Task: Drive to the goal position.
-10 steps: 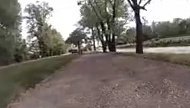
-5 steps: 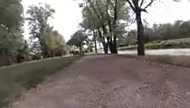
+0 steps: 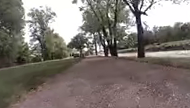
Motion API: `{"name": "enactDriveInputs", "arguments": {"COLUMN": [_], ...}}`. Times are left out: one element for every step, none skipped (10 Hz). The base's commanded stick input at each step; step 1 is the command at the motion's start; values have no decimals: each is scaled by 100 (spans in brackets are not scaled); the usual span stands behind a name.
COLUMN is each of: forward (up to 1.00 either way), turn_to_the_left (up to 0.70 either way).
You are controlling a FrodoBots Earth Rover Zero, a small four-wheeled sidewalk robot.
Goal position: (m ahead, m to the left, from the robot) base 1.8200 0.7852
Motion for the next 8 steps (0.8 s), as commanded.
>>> {"name": "enactDriveInputs", "arguments": {"forward": [100,100,100,100,100,100,100,100], "turn_to_the_left": [0,0,0,0,0,0,0,0]}}
